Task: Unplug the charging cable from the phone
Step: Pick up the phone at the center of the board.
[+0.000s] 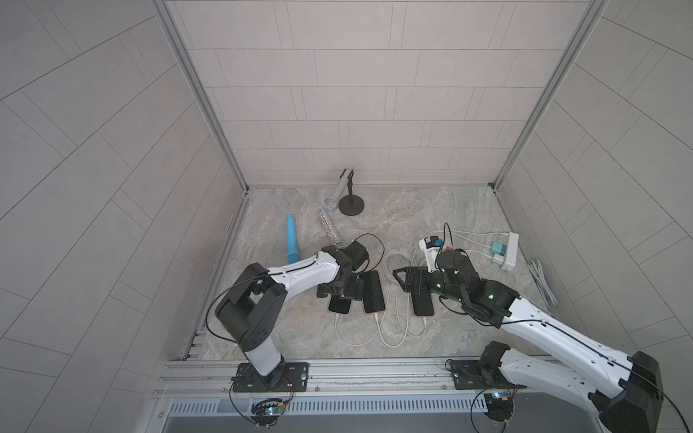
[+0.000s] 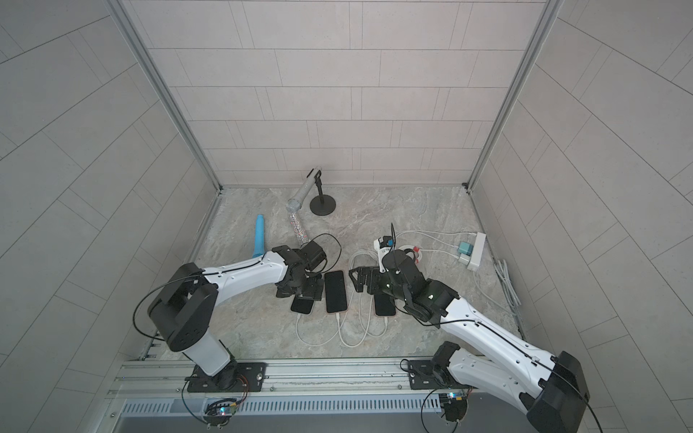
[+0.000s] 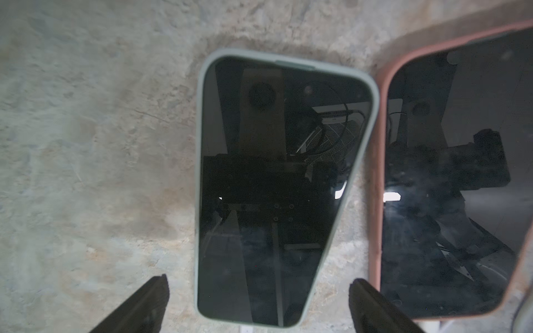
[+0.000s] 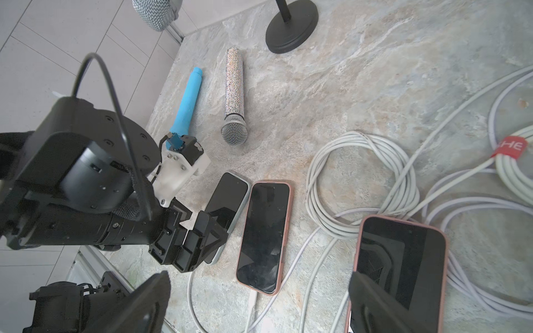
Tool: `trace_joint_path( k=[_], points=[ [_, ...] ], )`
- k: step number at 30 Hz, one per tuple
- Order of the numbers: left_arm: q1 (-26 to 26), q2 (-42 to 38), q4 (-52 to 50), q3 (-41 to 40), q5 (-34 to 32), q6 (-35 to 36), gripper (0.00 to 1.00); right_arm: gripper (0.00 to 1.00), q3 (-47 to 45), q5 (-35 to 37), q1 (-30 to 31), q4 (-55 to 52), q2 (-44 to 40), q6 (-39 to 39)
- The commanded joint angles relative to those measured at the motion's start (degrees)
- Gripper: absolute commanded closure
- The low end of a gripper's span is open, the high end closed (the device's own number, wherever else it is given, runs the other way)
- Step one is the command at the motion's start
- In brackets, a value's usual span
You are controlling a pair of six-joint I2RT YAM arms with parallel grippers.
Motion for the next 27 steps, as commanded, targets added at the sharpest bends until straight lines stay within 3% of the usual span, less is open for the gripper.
trace_joint_path(
  k=[1,15,27],
  points=[
    [-0.1,2.2,1.4,0.0,0.7,0.9,0.00,0.00,-1.4,1.1,0.4,-0.9,-1.6,0.7],
    [-0.4,6.7,1.7,2.1,-2.5,1.3,0.02,0.00,-3.0,0.8,0.5,-0.9,-1.6,1.7],
    [-0.5,8.6,3.7,2.1,0.4,2.3,0.27,0.00,-3.1,0.3,0.5,-0.9,-1.6,2.0]
  ],
)
